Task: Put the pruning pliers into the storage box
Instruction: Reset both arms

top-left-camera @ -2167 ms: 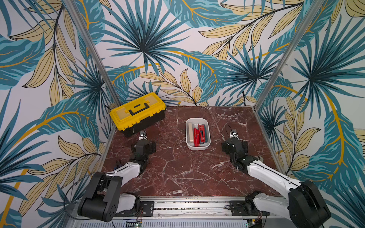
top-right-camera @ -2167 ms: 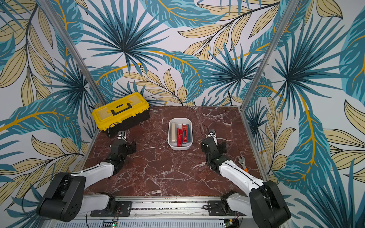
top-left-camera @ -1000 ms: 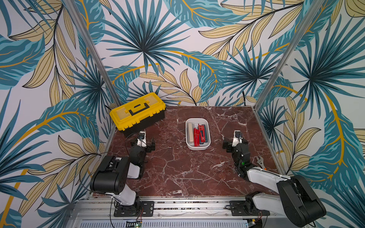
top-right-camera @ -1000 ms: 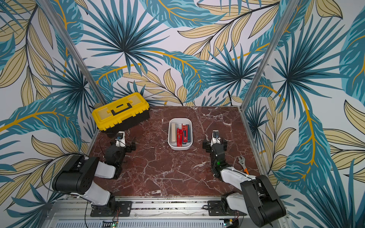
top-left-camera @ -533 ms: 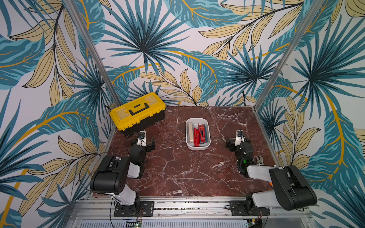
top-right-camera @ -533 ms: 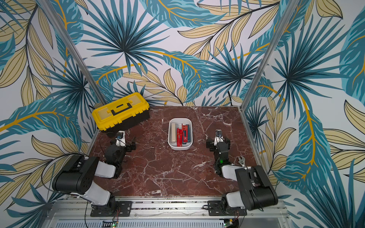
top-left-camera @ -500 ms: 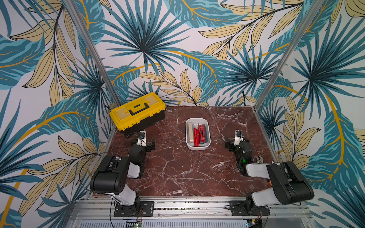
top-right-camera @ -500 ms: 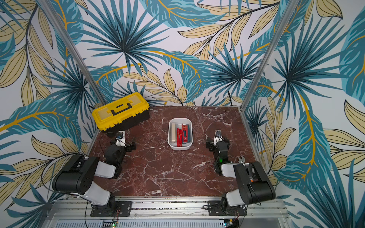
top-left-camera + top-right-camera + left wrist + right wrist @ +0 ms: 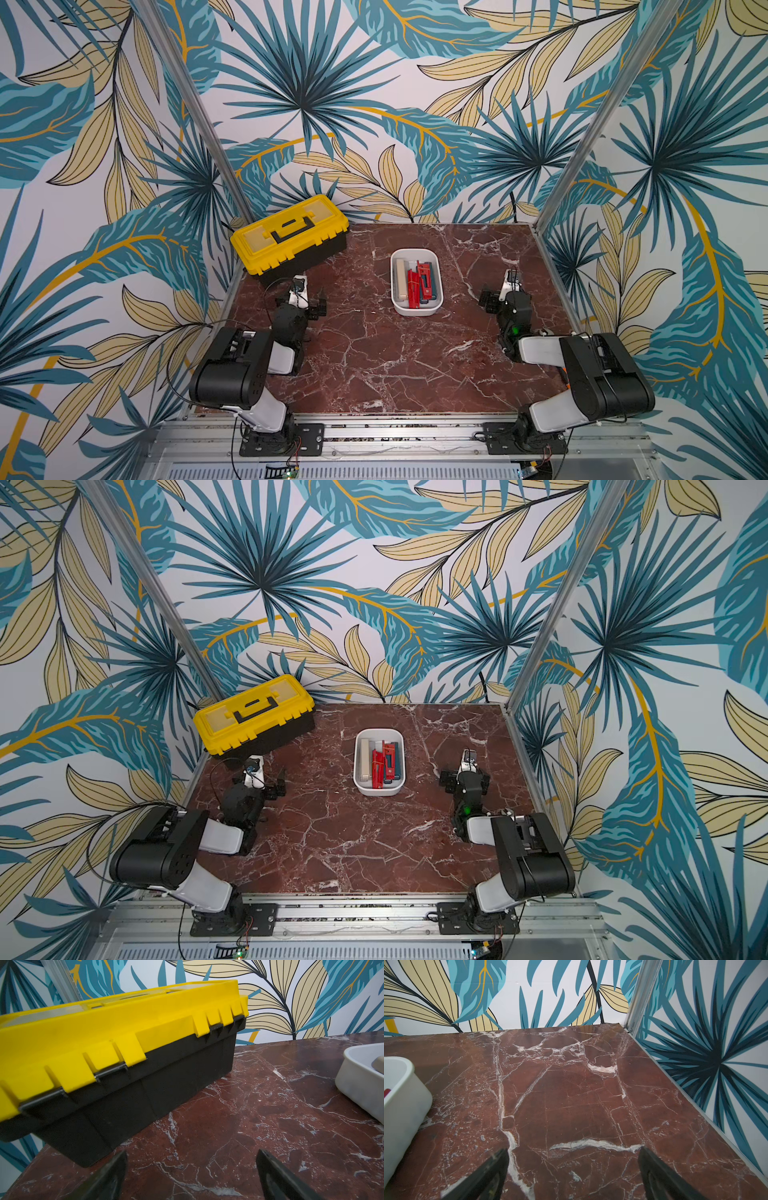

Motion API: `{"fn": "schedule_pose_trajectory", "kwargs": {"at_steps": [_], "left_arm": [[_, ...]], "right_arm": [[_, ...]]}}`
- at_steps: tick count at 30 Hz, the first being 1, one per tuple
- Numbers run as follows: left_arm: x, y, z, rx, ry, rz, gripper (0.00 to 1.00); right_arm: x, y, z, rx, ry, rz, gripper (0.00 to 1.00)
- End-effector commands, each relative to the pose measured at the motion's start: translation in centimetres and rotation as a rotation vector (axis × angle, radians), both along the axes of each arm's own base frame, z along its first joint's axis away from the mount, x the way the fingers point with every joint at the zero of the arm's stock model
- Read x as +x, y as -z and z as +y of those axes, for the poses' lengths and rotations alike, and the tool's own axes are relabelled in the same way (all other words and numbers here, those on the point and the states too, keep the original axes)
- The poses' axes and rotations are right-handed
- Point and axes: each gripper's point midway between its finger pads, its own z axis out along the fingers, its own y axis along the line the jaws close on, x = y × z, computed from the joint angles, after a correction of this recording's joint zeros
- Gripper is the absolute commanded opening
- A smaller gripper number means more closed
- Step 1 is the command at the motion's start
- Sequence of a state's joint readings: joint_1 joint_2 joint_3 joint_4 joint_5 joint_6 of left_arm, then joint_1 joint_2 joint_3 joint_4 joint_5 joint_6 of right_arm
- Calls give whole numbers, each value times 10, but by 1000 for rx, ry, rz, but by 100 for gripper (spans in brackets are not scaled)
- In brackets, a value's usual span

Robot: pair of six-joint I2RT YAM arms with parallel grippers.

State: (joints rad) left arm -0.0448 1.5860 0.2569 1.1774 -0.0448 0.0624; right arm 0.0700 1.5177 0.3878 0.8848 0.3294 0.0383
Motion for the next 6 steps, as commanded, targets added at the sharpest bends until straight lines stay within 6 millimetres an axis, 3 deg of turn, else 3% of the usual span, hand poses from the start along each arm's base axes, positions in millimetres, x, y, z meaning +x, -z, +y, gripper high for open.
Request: {"fn": "schedule_pose_trajectory", "kwargs": {"at_steps": [1,6], "left_arm": [[7,-6,3,-2,-13,-6,100],[8,-6,14,-7,-79,-2,100]], "right_arm": [[1,-7,-4,11,24,-20,100],[1,-7,-4,11,24,-19,99]]}}
